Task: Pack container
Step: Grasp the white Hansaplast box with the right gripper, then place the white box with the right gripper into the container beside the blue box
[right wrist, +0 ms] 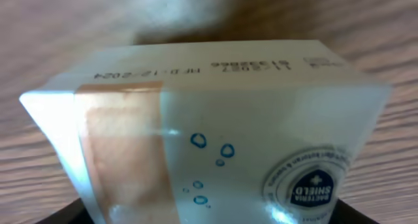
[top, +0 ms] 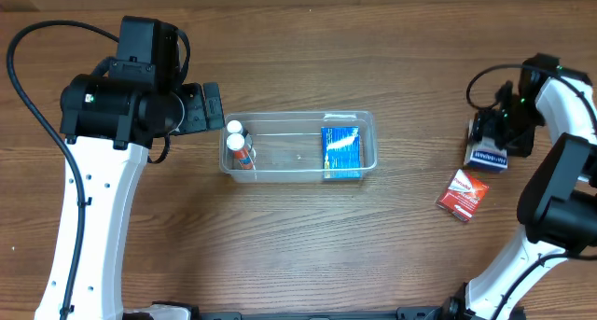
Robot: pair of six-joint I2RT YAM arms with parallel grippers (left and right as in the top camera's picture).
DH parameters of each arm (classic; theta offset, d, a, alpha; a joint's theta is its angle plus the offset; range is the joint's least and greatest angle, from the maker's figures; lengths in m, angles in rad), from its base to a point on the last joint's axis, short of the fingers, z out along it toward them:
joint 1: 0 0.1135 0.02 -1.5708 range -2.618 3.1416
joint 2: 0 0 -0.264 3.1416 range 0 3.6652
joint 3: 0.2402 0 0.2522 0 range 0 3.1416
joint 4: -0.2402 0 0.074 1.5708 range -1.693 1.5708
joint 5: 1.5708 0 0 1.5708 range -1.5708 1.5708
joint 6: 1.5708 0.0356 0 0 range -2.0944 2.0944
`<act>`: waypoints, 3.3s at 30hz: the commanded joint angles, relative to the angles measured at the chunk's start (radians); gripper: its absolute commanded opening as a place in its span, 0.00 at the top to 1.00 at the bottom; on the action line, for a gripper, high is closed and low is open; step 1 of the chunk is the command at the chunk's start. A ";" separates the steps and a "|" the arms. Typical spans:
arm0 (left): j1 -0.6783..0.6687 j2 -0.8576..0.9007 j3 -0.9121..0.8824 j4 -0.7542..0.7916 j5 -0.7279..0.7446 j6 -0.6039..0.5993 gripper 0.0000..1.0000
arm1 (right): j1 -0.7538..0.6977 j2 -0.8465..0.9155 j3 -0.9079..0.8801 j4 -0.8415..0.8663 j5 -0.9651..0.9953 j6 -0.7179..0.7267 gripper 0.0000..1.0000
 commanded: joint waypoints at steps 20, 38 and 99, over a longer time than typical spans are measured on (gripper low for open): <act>0.002 0.006 0.014 -0.005 -0.009 0.019 0.00 | 0.826 -0.454 0.099 0.091 -0.064 0.436 0.25; 0.242 0.006 0.014 -0.026 -0.015 -0.004 0.00 | 0.976 -0.155 0.092 0.103 -0.029 0.505 0.24; 0.348 0.006 0.014 -0.034 -0.001 0.017 0.00 | 0.400 -0.492 0.091 -0.295 0.207 0.626 0.00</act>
